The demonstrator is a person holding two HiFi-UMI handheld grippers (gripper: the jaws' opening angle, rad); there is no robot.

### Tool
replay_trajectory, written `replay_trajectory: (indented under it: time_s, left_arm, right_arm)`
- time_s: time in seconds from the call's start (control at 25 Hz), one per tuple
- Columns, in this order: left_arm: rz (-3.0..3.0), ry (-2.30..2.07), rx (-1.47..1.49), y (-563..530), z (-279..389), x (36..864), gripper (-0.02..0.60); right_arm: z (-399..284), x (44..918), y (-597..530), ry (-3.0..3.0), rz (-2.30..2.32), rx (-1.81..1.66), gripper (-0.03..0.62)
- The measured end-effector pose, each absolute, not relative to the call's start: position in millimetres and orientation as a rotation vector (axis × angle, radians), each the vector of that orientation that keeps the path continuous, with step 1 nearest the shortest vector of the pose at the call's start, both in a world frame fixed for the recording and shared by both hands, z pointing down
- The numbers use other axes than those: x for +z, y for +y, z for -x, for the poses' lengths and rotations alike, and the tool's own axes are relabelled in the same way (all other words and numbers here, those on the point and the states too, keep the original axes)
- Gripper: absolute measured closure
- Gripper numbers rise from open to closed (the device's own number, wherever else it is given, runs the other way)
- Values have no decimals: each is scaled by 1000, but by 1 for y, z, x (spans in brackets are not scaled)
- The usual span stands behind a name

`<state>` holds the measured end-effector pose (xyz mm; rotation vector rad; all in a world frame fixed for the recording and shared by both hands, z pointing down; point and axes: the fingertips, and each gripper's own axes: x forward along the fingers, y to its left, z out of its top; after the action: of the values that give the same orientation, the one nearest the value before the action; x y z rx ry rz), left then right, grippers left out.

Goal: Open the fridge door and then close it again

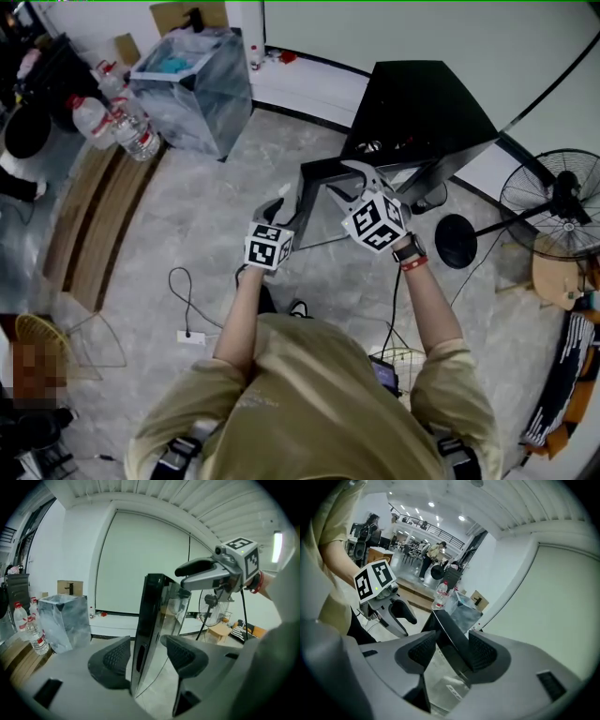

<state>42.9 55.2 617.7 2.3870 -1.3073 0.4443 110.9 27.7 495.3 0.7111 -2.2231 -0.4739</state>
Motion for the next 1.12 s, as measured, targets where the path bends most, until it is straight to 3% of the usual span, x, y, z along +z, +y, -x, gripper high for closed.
replay_trajectory:
  time_s: [0.28,0.48,0.72,1.12]
  left_arm:
    - [-2339,-1226,497,51,-56,656,342]
    - [-2322,-1179,481,43,-63,668,352]
    - [-2314,-1182,521,29,-63,675,478]
    - [-2311,-1163,510,17,-60,678,491]
  right_arm:
    - [-102,504,20,-2190,-573,-500,327]
    - [-101,517,16,-2122,-538,-509,326]
    - [-99,515,8,-2130,-557,-498,356]
    - [-98,516,-2,-2109,-573,-465,362]
